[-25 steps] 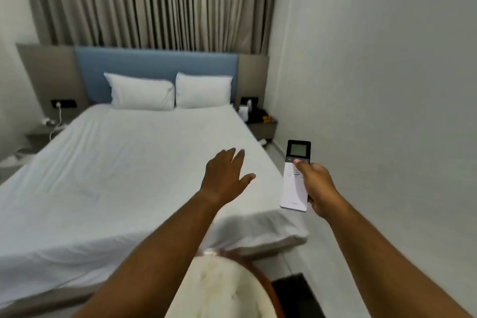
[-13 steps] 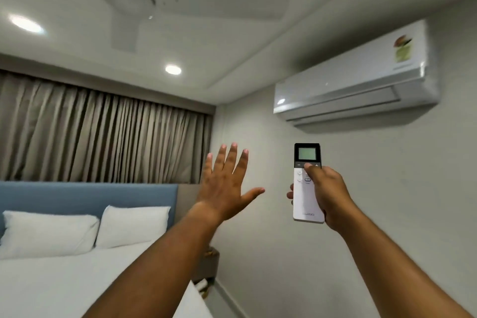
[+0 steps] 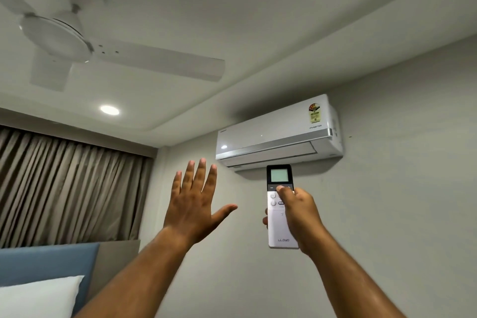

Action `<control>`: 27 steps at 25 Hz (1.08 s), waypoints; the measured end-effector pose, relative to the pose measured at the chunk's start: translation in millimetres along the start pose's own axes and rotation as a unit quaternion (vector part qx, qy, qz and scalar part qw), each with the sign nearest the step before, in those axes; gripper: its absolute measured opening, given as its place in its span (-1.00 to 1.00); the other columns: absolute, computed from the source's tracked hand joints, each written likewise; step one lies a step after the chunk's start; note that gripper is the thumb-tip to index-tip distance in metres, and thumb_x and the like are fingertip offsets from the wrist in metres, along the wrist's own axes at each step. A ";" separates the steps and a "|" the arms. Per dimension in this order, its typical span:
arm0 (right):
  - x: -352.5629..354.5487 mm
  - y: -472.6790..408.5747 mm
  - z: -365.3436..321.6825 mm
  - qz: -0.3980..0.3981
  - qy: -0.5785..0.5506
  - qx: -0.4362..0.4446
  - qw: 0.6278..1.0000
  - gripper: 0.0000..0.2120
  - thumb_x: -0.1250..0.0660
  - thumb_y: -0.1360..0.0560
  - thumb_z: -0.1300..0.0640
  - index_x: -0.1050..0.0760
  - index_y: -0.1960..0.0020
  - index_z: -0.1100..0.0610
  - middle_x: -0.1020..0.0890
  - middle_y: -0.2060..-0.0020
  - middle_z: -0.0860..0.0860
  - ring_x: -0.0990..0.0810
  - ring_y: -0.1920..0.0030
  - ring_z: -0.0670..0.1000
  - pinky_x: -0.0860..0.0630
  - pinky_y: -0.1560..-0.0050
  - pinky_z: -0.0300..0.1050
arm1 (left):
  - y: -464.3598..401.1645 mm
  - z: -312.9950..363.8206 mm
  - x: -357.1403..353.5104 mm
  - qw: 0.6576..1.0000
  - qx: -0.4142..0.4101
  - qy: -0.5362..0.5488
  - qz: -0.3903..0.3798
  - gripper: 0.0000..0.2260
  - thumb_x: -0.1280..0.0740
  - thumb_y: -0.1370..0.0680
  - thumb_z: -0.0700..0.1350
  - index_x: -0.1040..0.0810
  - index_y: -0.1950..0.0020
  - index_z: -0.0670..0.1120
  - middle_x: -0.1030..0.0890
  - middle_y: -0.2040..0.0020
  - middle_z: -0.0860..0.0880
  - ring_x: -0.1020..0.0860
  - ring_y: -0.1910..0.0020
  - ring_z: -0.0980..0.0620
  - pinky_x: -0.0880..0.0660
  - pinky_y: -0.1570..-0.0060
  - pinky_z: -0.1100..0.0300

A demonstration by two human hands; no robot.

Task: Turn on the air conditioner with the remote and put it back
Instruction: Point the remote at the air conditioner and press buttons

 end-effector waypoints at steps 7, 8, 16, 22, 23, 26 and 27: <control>22.9 6.4 -12.4 0.013 0.002 0.008 1.000 -0.78 -0.23 -0.57 -0.01 -0.47 0.05 0.16 -0.68 0.30 0.19 -0.69 0.44 0.15 -0.63 0.39 -0.03 | -10.4 25.7 10.2 1.000 -0.007 0.023 0.011 -0.15 0.27 -0.38 0.50 0.31 -0.49 -0.02 0.25 -0.53 -0.10 0.28 -0.51 -0.13 0.26 -0.46 -0.10; 24.7 7.6 -14.2 0.013 0.004 0.009 1.000 -0.78 -0.23 -0.57 -0.01 -0.48 0.04 0.16 -0.68 0.30 0.19 -0.69 0.44 0.15 -0.63 0.37 -0.02 | -11.0 28.5 11.8 1.000 -0.007 0.026 0.012 -0.14 0.27 -0.38 0.50 0.31 -0.49 -0.02 0.25 -0.53 -0.10 0.28 -0.51 -0.13 0.26 -0.46 -0.10; 25.5 20.6 -35.3 -0.037 -0.012 0.037 0.999 -0.73 -0.23 -0.59 -0.05 -0.46 -0.06 0.17 -0.66 0.24 0.22 -0.68 0.37 0.16 -0.65 0.34 0.00 | -11.8 40.4 21.7 0.999 0.003 0.044 0.010 -0.14 0.32 -0.34 0.51 0.37 -0.47 0.00 0.30 -0.51 -0.07 0.32 -0.50 -0.11 0.27 -0.46 -0.09; 19.7 29.4 -34.1 -0.062 -0.073 -0.004 0.995 -0.69 -0.11 -0.59 -0.02 -0.44 -0.05 0.21 -0.66 0.35 0.19 -0.64 0.41 0.16 -0.64 0.37 -0.01 | -10.2 47.7 27.3 0.999 0.000 0.053 0.010 -0.13 0.31 -0.34 0.52 0.35 -0.47 0.00 0.30 -0.51 -0.09 0.32 -0.50 -0.12 0.29 -0.46 -0.09; 18.9 30.7 -32.1 -0.067 -0.081 -0.015 0.994 -0.66 -0.08 -0.57 -0.02 -0.47 -0.03 0.23 -0.66 0.39 0.18 -0.64 0.43 0.16 -0.64 0.38 -0.02 | -10.1 48.7 27.8 0.998 0.000 0.056 0.009 -0.13 0.31 -0.34 0.52 0.35 -0.47 0.00 0.30 -0.51 -0.08 0.32 -0.50 -0.12 0.29 -0.46 -0.09; 19.9 30.6 -28.5 -0.071 -0.079 -0.022 0.994 -0.60 -0.05 -0.53 0.00 -0.49 -0.04 0.29 -0.66 0.38 0.18 -0.63 0.41 0.17 -0.64 0.32 -0.02 | -10.2 50.9 28.5 0.998 -0.001 0.061 0.008 -0.13 0.30 -0.33 0.52 0.36 -0.47 0.01 0.30 -0.51 -0.08 0.34 -0.49 -0.11 0.29 -0.46 -0.09; 21.4 29.9 -28.3 -0.068 -0.074 -0.019 0.995 -0.60 -0.05 -0.52 0.01 -0.49 -0.05 0.29 -0.66 0.37 0.19 -0.64 0.40 0.17 -0.64 0.30 0.00 | -10.1 51.5 28.4 0.998 -0.002 0.060 0.007 -0.13 0.30 -0.33 0.52 0.37 -0.46 0.01 0.30 -0.51 -0.08 0.34 -0.49 -0.11 0.29 -0.46 -0.09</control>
Point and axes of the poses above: each hand's wrist, its own y-axis away from the middle knuckle, its own x-axis out of the back of the hand, z = x × y, the point moved 10 cm from there along -y, towards the middle knuckle
